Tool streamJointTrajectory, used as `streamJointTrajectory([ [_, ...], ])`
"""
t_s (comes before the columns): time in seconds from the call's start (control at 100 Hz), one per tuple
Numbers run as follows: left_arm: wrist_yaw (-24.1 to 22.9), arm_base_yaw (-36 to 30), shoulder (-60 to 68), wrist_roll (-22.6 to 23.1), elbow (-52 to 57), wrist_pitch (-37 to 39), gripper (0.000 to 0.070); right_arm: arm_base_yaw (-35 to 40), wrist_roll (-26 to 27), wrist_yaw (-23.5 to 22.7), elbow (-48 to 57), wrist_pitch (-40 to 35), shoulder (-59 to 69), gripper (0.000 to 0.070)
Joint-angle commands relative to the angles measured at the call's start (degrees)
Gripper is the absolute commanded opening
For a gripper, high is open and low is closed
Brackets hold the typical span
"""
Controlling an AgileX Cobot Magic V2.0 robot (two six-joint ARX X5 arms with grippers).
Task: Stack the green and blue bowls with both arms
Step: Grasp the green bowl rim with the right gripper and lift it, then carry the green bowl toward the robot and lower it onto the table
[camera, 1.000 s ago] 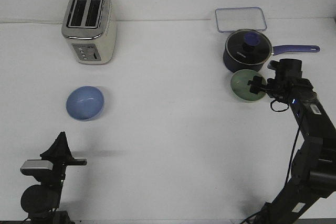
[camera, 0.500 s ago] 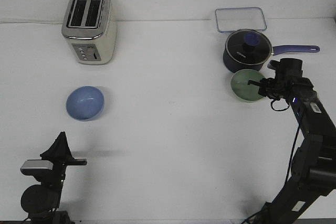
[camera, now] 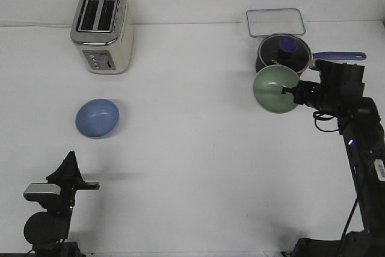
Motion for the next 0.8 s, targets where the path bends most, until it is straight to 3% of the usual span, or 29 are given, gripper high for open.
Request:
streamJointTrajectory([
  [0.0, 0.0, 0.0, 0.0, -0.2, -1.0, 0.7, 0.0015, 2.1, 0.5, -0.4, 0.9, -1.0, -1.4, 0.0000],
  [0.14, 0.0, 0.0, 0.0, -0.1, -1.0, 0.7, 0.0015, 9.7, -0.4, -0.3, 0.4, -5.4, -4.8, 0.0000],
  [0.33, 0.0, 0.0, 0.0, -0.1, -1.0, 0.7, 0.0015, 22.1, -0.3, 0.3, -4.9, -5.6, -6.6, 0.0000],
  [0.55, 0.0, 0.0, 0.0, -0.2, -1.0, 0.7, 0.0015, 34.1, 3.4, 1.8, -14.8, 1.2, -6.6, 0.0000],
  [0.79, 0.0, 0.0, 0.0, -0.2, -1.0, 0.7, 0.0015, 41.3, 6.2, 1.8, -22.7, 6.1, -6.4, 0.0000],
])
